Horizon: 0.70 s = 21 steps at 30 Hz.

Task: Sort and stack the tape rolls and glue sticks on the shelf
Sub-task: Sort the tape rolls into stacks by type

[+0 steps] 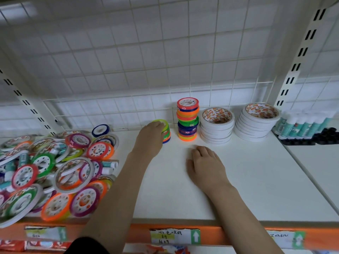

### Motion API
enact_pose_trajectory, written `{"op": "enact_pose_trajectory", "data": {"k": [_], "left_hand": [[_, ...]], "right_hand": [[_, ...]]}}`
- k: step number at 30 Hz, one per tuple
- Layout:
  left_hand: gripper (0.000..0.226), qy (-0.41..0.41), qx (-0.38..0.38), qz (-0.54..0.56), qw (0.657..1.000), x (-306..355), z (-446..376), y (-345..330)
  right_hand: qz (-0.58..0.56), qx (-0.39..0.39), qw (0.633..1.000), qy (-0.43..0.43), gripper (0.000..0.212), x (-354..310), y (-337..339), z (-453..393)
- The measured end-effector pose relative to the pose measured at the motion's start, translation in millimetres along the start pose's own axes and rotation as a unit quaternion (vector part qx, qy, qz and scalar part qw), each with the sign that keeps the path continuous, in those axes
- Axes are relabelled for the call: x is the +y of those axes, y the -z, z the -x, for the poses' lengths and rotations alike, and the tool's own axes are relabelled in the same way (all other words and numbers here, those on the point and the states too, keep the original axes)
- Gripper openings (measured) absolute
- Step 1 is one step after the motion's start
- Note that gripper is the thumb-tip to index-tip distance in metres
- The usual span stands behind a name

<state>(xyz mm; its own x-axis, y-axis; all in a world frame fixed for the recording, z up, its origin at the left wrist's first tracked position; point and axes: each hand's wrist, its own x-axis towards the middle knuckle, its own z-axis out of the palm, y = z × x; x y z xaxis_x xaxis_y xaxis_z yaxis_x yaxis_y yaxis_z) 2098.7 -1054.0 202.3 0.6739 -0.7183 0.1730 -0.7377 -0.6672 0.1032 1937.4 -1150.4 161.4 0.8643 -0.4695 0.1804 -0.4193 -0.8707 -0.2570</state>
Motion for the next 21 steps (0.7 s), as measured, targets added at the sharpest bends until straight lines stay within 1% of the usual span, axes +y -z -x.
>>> {"op": "enact_pose_trajectory", "data": {"k": [2,5,7,9,11,16,19,21], "left_hand": [[0.045,0.0,-0.001,-0.011,1.0,1,3,2],[0.057,-0.001,-0.002,-0.014,1.0,4,13,8],[0.062,0.004,0.002,0.002,1.0,0,24,14],[0.061,0.012,0.01,0.02,1.0,-7,40,19],[0.059,0.027,0.019,0.032,0.999,-19,59,23],[0.054,0.095,0.027,0.059,0.993,-62,110,33],[0.046,0.115,0.065,0.072,0.989,-91,133,41],[0.046,0.135,0.073,0.069,0.986,-106,144,45]], "right_hand": [[0.002,0.003,1.0,0.004,0.039,0,1,-1],[-0.013,0.01,1.0,0.012,0.03,1,1,0],[-0.034,0.007,0.999,0.017,0.031,-2,5,0],[-0.004,-0.008,0.999,0.039,0.039,-7,12,-2],[0.001,-0.013,0.998,0.062,0.045,-19,17,-3],[-0.016,-0.027,0.988,0.15,0.046,-80,16,-5],[-0.016,-0.055,0.978,0.2,0.046,-118,3,-7],[-0.007,-0.065,0.973,0.223,0.046,-139,-7,-11]]}}
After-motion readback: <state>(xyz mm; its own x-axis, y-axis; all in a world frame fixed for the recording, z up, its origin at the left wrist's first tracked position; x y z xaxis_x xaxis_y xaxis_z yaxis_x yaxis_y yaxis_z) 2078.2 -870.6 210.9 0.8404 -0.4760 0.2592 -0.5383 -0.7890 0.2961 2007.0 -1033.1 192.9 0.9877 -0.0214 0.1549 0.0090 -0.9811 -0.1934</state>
